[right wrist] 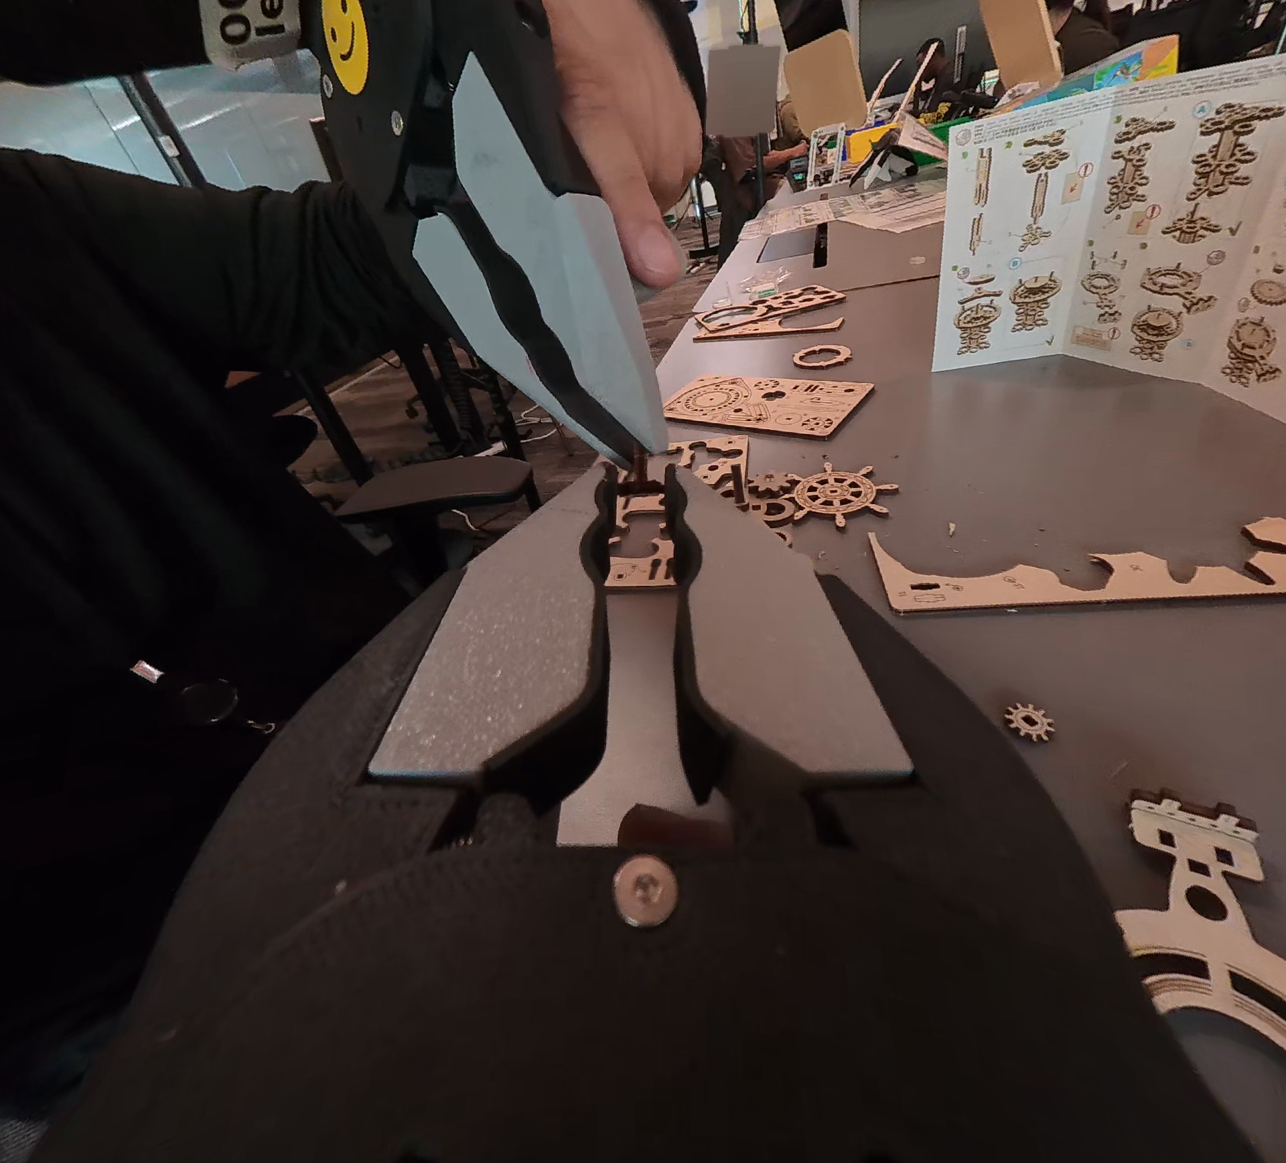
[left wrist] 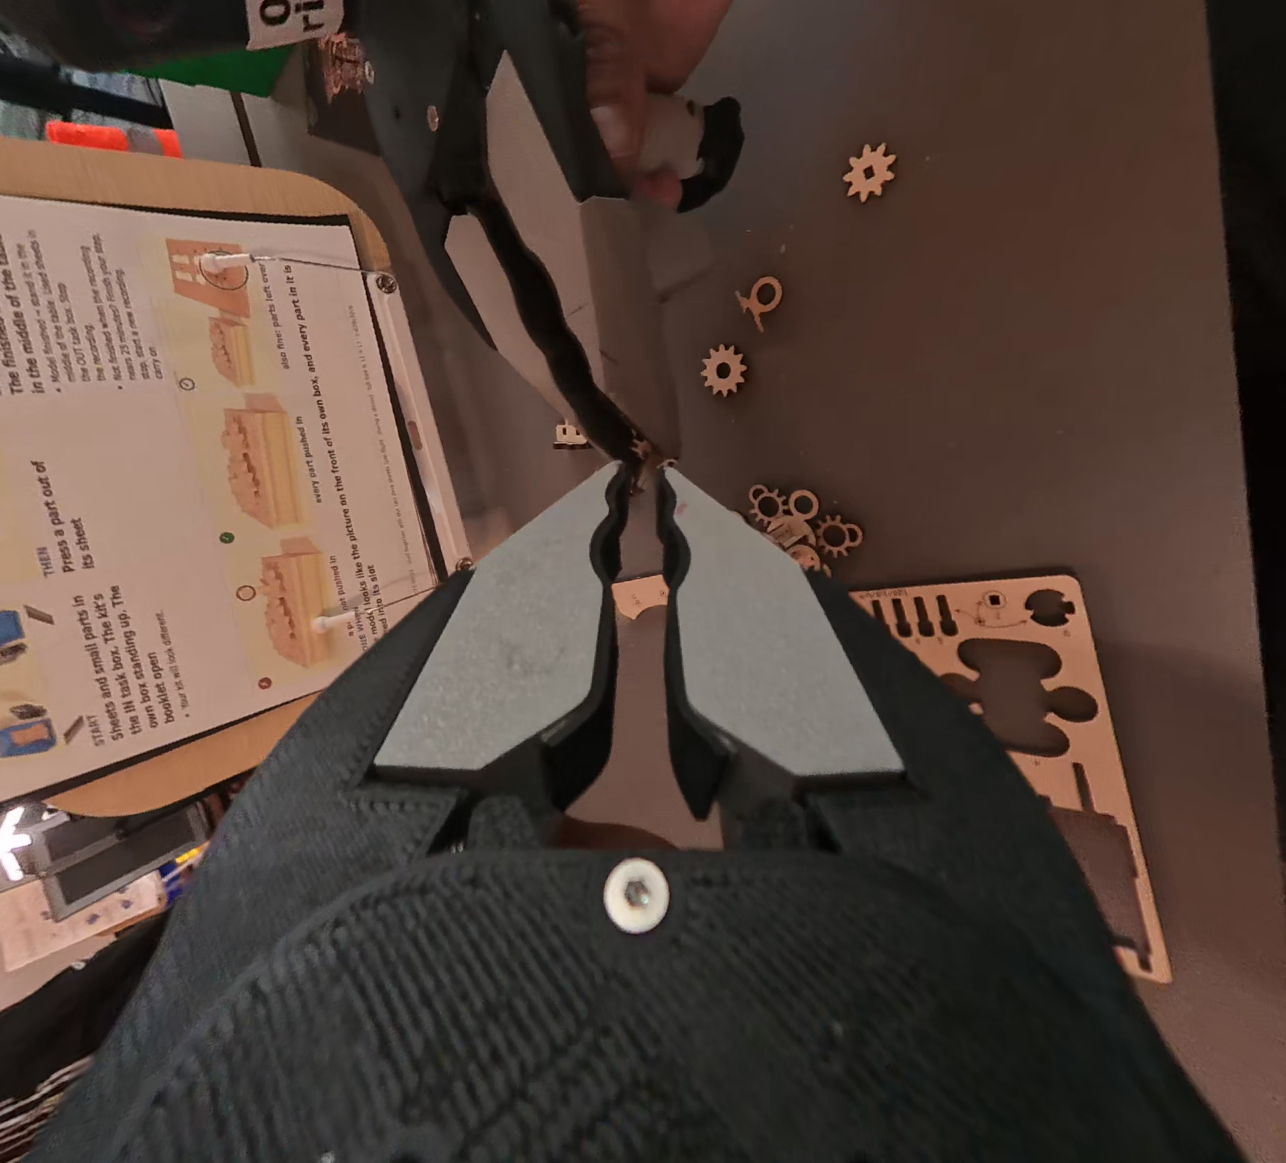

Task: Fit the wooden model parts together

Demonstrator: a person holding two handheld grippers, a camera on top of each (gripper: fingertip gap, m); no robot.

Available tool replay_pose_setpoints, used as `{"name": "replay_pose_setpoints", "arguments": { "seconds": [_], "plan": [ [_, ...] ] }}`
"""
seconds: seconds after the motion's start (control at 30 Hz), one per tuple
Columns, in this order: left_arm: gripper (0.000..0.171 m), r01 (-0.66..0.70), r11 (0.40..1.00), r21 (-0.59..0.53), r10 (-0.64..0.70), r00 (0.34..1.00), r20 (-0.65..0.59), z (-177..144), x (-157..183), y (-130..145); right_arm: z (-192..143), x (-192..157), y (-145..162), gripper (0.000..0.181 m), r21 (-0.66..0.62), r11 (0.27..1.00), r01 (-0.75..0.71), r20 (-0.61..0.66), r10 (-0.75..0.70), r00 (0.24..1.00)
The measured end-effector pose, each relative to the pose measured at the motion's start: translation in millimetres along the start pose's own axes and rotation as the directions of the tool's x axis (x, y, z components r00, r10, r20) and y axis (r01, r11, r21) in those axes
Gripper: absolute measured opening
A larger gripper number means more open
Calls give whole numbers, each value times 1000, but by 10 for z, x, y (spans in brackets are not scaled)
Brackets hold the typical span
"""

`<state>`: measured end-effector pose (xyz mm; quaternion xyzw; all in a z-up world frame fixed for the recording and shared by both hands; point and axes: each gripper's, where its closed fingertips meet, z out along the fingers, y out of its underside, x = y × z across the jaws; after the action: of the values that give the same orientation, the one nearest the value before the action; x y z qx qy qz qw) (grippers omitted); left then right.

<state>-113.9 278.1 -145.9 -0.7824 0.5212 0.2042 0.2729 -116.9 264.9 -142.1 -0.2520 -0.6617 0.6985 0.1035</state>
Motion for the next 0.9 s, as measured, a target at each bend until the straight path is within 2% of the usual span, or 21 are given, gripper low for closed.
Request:
{"name": "replay_pose_setpoints", "arguments": {
  "seconds": [0.2, 0.33, 0.4, 0.47, 0.67, 0.77, 0.9],
  "plan": [
    [2, -106, 993, -58, 103, 993, -51, -16, 83, 36, 57, -24, 32, 9, -33, 997, 63, -6, -63, 998],
    [2, -239, 963, -125, 237, 971, -33, -3, 83, 82, 86, 14, 55, 9, -77, 985, 155, -64, -160, 985],
    [2, -261, 953, -156, 264, 965, -1, 2, 59, 97, 84, 39, 44, 9, -87, 977, 193, -94, -201, 975],
    [4, -212, 966, -145, 220, 975, 39, -27, 17, 81, 71, 39, 5, 9, -75, 973, 218, -107, -225, 968],
    [0, -57, 998, -14, 59, 991, 124, -202, -77, 90, 43, -27, -127, 9, -10, 956, 292, -105, -291, 951],
    [11, 25, 999, 33, -29, 993, 115, -249, -67, 93, 46, -58, -151, 9, 9, 954, 300, -95, -298, 950],
    [7, 107, 988, 112, -117, 989, 85, -269, -52, 26, 62, -84, -159, 9, 21, 952, 306, -82, -304, 949]
  ]
}}
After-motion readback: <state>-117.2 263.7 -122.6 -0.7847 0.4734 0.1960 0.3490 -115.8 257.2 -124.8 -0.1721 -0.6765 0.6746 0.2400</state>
